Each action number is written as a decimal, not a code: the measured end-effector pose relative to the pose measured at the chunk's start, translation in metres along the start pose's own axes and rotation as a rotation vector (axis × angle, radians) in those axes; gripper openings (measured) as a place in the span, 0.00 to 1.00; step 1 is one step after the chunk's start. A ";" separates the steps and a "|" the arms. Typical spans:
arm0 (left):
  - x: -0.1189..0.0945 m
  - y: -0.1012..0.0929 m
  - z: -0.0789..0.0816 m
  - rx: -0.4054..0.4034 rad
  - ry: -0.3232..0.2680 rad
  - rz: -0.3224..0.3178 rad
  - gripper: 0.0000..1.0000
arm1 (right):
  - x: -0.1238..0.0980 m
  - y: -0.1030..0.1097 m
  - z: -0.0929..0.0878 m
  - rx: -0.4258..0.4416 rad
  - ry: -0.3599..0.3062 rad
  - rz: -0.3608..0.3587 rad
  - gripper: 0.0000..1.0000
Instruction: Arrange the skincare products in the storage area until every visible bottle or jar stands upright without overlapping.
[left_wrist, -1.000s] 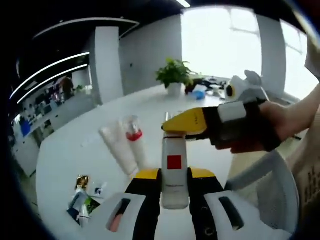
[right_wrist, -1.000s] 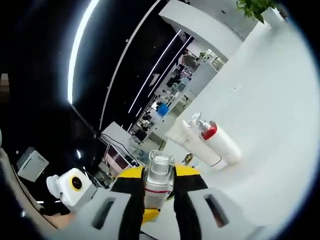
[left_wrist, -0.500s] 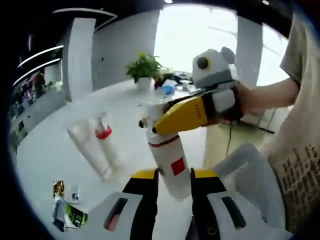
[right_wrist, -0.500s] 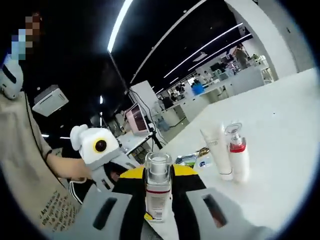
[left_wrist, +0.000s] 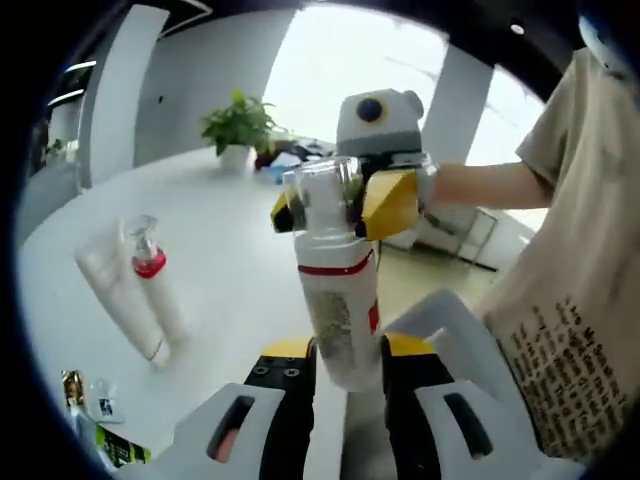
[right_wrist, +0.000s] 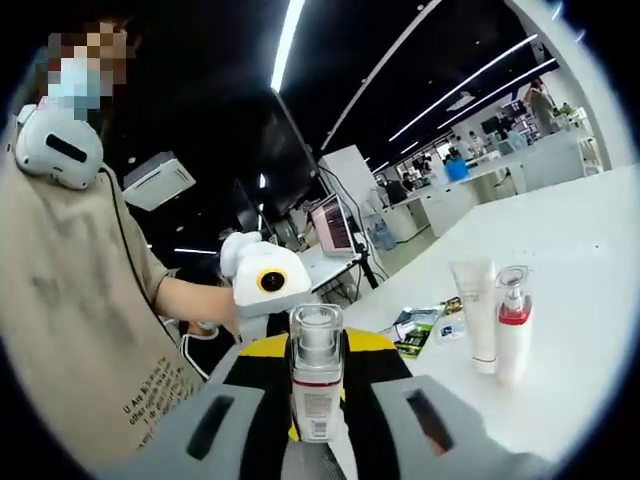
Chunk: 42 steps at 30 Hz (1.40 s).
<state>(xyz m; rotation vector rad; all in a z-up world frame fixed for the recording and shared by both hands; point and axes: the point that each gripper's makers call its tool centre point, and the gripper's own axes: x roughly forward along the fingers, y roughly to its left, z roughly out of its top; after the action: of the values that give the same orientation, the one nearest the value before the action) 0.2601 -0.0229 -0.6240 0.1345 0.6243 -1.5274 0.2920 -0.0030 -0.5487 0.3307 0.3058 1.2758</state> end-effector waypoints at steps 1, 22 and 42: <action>0.001 -0.001 0.000 0.007 0.005 -0.007 0.23 | 0.000 0.003 0.000 -0.014 0.016 0.016 0.18; 0.014 0.014 -0.016 0.093 0.117 0.004 0.18 | 0.006 -0.004 -0.026 -0.198 0.168 0.072 0.18; 0.040 0.066 -0.050 0.201 0.173 0.217 0.17 | 0.005 -0.046 -0.066 -0.206 0.243 -0.047 0.21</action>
<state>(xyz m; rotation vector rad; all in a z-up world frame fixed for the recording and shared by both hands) 0.3052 -0.0314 -0.7036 0.4767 0.5711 -1.3738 0.3070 -0.0048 -0.6280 -0.0081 0.3823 1.2903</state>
